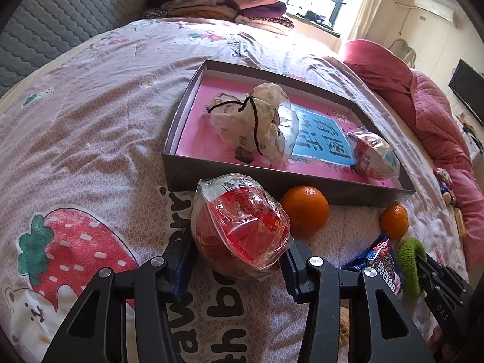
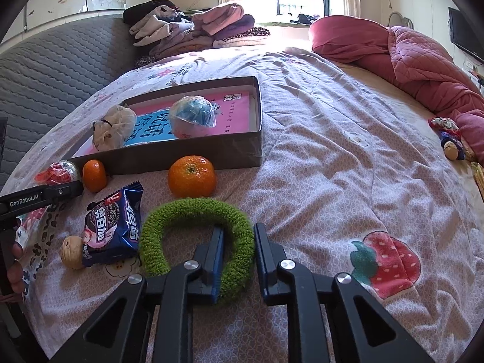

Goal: Organize objects

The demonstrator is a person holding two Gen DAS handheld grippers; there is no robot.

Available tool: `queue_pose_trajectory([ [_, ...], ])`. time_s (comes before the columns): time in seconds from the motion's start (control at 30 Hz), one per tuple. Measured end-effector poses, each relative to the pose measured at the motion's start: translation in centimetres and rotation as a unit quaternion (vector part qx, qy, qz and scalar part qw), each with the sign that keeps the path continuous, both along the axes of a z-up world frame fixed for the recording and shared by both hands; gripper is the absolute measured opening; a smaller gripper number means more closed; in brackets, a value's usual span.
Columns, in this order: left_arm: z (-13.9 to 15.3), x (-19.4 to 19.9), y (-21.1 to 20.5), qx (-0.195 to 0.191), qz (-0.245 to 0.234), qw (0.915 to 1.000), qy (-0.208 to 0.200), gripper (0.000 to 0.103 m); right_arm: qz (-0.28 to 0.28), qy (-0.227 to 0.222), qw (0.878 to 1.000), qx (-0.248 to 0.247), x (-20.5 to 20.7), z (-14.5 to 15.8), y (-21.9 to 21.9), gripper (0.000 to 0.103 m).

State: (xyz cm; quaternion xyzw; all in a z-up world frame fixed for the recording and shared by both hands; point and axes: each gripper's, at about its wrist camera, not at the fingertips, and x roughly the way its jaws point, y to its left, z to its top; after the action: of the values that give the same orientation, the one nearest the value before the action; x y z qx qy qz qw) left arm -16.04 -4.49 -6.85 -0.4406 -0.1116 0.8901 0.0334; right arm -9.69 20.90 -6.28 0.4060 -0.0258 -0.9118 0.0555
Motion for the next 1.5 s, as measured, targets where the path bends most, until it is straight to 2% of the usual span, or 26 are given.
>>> queue_pose_trajectory([
  [0.2,0.1,0.3,0.2,-0.005,-0.004,1.0000,0.005,0.050,0.006,0.005,1.000,-0.016,0.1,0.3,0.2,0.014],
  [0.8,2.3,2.7,1.2,-0.010,-0.021,0.9991,0.037,0.050,-0.005,0.052,0.998,-0.040,1.2,2.4,0.8,0.014],
  [1.5,7.0,5.9,1.6,-0.021,-0.023,0.9956,0.089,0.050,0.025,0.099,0.994,-0.048,3.4,6.2,-2.0,0.014],
])
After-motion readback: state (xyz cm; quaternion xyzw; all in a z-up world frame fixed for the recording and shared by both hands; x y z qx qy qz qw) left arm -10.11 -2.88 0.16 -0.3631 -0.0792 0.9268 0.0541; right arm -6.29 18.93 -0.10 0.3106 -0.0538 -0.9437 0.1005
